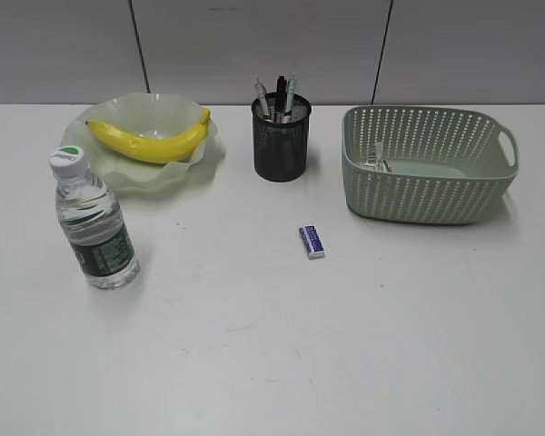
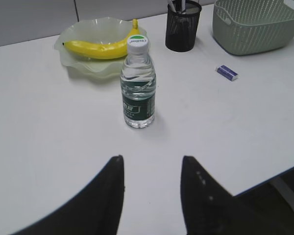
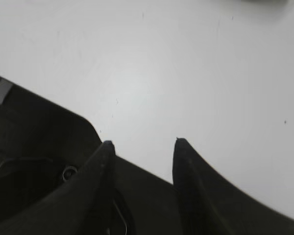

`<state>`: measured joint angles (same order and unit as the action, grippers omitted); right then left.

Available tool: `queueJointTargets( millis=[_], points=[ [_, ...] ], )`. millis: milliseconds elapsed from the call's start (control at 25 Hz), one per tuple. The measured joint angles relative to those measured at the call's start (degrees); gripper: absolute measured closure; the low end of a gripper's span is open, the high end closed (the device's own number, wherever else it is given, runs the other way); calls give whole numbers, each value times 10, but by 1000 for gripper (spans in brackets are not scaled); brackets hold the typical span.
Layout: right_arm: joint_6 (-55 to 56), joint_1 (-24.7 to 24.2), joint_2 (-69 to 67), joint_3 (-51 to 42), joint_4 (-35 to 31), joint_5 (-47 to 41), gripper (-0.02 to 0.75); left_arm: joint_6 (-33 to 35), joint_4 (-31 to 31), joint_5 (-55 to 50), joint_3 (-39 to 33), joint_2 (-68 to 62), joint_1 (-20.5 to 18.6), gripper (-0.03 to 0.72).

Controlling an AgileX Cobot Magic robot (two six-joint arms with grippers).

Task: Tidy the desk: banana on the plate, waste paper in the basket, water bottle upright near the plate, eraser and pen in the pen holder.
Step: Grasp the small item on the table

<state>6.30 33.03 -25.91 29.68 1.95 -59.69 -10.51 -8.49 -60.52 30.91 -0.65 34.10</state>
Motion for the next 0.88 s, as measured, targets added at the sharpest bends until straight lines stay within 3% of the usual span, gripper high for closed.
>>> queueJointTargets(
  millis=[280, 560, 720, 880],
  points=[
    [-36, 0, 218, -4, -12, 1, 419, 2, 21, 23, 8, -102, 0, 395],
    [-45, 0, 263, -5, -16, 0, 419, 2, 120, 265, 39, -388, 1, 395],
    [-46, 0, 263, -5, -16, 0, 419, 2, 188, 322, 96, -614, 2, 395],
    [-46, 0, 263, -5, -16, 0, 420, 2, 223, 329, 214, -798, 32, 395]
  ],
)
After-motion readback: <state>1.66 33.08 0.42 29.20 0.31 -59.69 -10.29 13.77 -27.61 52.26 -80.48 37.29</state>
